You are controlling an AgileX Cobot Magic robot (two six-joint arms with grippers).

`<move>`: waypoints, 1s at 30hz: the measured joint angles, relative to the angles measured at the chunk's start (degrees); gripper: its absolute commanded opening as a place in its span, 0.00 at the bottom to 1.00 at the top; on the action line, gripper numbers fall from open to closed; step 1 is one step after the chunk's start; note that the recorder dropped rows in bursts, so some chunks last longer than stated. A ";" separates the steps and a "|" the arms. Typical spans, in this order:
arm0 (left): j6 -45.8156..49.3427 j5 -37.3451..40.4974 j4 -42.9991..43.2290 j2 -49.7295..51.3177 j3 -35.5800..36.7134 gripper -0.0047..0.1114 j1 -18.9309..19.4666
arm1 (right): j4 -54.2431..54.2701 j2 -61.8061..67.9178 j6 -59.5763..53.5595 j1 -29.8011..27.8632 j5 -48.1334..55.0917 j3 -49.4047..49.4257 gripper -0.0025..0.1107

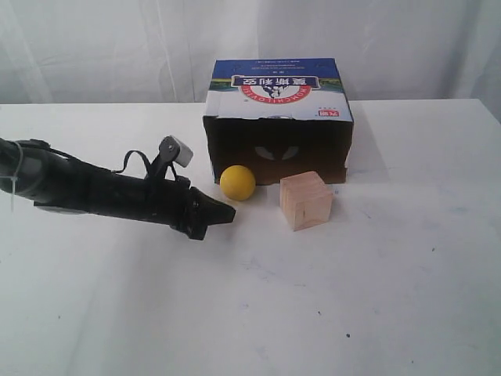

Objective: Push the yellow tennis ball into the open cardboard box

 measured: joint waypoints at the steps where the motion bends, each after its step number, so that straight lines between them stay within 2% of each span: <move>1: 0.04 -0.10 -0.84 0.52 0.00 0.04 0.00 | 0.00 0.00 0.00 0.00 0.00 0.00 0.02; 5: 0.04 0.97 -3.20 2.60 -0.91 0.04 0.00 | 0.00 0.00 0.00 0.00 0.00 0.00 0.02; 10: 0.04 2.36 -3.50 5.55 -5.63 0.04 -0.51 | 0.00 0.00 0.00 0.00 0.00 0.00 0.02; 13: 0.04 2.36 -3.50 8.02 -10.32 0.04 -1.33 | 0.00 0.00 0.00 0.00 0.00 0.00 0.02; 16: 0.04 2.48 -3.50 11.05 -18.02 0.04 -2.13 | 0.00 0.00 0.00 0.00 0.00 0.00 0.02; 20: -0.83 4.68 -1.90 12.60 -25.84 0.04 -1.15 | 0.00 0.00 0.00 0.00 0.00 0.00 0.02; 24: -5.81 8.37 3.50 11.49 -27.13 0.04 0.59 | 0.00 0.00 0.00 0.00 0.00 0.00 0.02; 30: -11.35 9.44 5.32 8.02 -24.82 0.04 2.75 | 0.00 0.00 0.00 0.00 0.00 0.00 0.02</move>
